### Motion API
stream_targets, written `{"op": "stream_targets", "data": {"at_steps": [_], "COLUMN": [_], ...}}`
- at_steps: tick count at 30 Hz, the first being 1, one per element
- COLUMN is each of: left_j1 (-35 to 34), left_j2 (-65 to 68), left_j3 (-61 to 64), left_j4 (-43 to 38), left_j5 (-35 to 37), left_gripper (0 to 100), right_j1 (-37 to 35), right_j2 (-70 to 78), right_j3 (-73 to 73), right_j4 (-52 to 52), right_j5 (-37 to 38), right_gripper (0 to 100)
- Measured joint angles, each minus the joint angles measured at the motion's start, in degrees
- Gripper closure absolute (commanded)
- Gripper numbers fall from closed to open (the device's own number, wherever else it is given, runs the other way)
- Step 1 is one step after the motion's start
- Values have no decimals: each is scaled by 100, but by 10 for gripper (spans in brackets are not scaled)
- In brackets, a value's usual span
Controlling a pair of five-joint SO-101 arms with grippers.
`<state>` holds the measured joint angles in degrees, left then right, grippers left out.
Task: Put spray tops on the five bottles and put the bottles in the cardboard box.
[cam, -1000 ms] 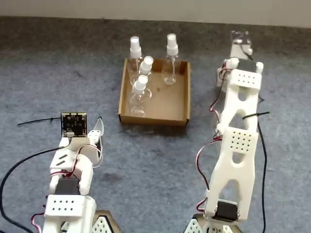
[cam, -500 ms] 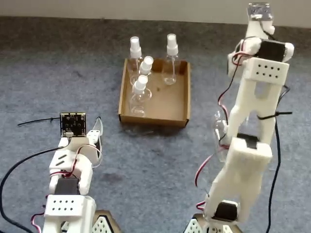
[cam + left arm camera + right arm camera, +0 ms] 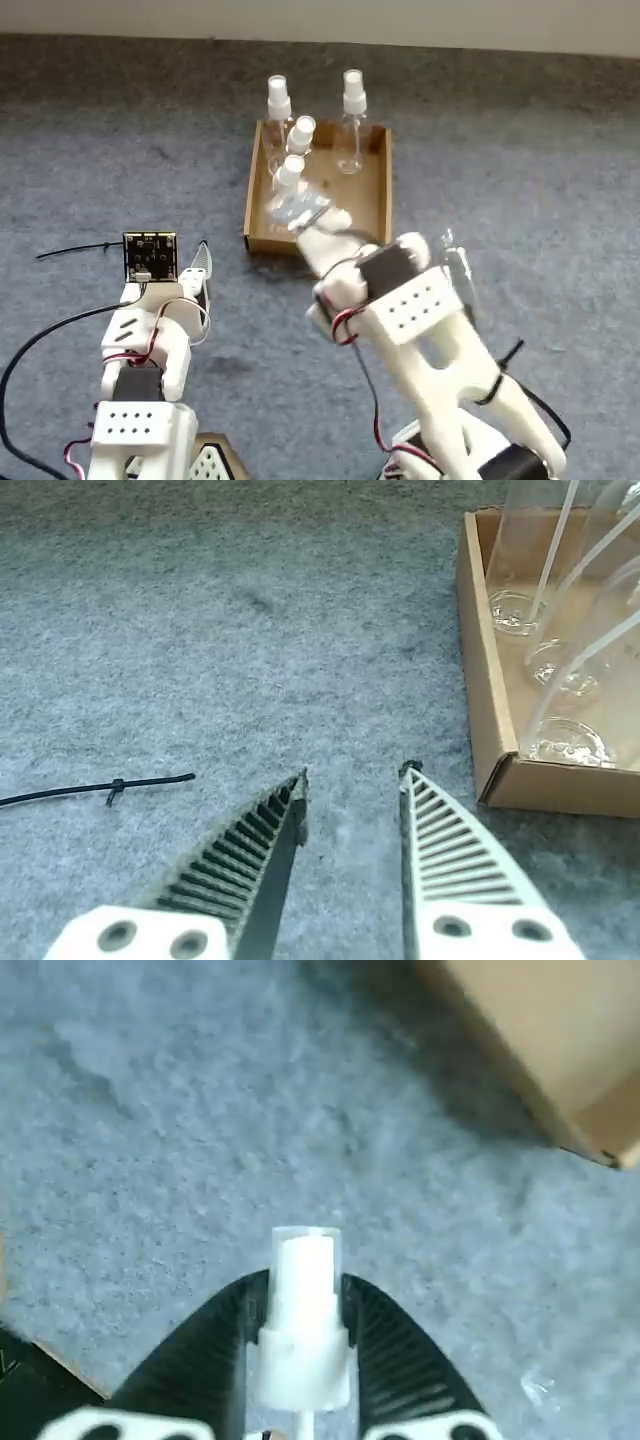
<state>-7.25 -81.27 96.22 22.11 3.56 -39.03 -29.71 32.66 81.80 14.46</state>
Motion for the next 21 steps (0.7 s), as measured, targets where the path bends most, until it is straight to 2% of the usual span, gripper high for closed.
{"op": "stream_targets", "data": {"at_steps": [4, 10, 14, 18, 21], "left_j1": [0, 0, 0, 0, 0], "left_j2": [0, 0, 0, 0, 0], "left_j3": [0, 0, 0, 0, 0], "left_j4": [0, 0, 0, 0, 0], "left_j5": [0, 0, 0, 0, 0], "left_gripper": [853, 853, 853, 853, 853], "right_j1": [-413, -651, -844, -914, -897], "right_j2": [545, 1697, 2321, 2435, 2400], "right_j3": [316, 325, 114, -53, -378], "right_j4": [-826, -1688, -1802, -1811, -1354], "right_j5": [-132, -255, -308, -642, -730], "right_gripper": [965, 793, 738, 727, 727]}}
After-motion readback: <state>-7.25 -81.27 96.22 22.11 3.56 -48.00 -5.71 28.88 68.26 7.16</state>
